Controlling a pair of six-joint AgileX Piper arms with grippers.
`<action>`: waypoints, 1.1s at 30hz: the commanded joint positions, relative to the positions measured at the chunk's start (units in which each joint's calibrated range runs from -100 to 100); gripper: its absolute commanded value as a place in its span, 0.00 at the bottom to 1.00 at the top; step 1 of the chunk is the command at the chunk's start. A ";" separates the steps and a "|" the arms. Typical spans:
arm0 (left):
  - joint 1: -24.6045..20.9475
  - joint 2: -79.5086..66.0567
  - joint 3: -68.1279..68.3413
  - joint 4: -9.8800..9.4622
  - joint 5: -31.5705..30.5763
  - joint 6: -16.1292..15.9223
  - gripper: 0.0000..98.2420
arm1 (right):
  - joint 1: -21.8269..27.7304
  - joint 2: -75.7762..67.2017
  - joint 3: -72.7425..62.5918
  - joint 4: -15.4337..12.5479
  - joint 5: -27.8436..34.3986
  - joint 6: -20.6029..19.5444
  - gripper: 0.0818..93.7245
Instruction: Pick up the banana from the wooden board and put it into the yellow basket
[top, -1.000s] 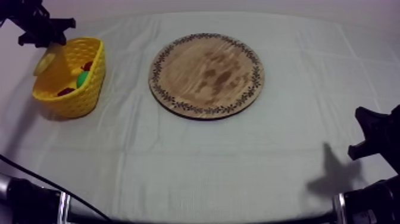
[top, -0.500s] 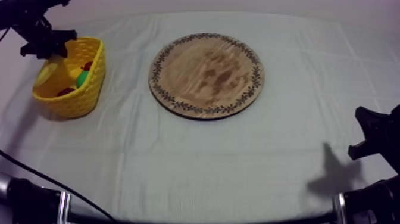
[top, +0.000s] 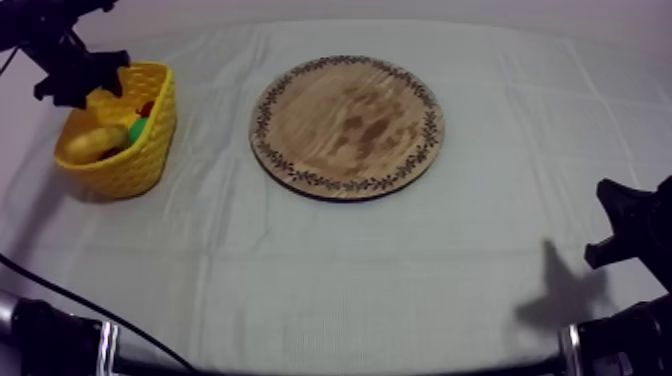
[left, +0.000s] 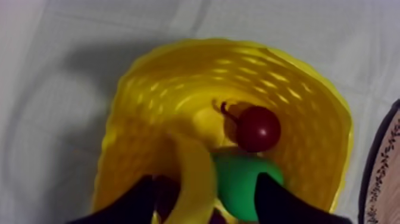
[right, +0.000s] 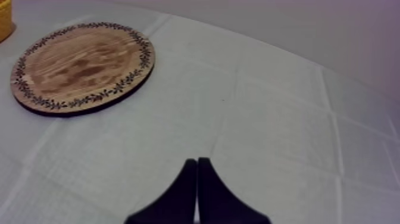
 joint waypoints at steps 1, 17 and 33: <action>0.23 -0.13 -0.17 0.21 0.63 0.00 0.77 | 0.00 0.00 -0.03 0.00 -0.02 0.01 0.00; 1.16 -10.80 -0.36 -0.67 -0.93 -0.05 0.40 | 0.00 0.00 -0.03 0.00 -0.02 0.01 0.00; -0.61 -48.46 13.84 1.90 -8.03 -3.20 0.00 | 0.00 0.00 -0.03 0.00 -0.02 0.01 0.00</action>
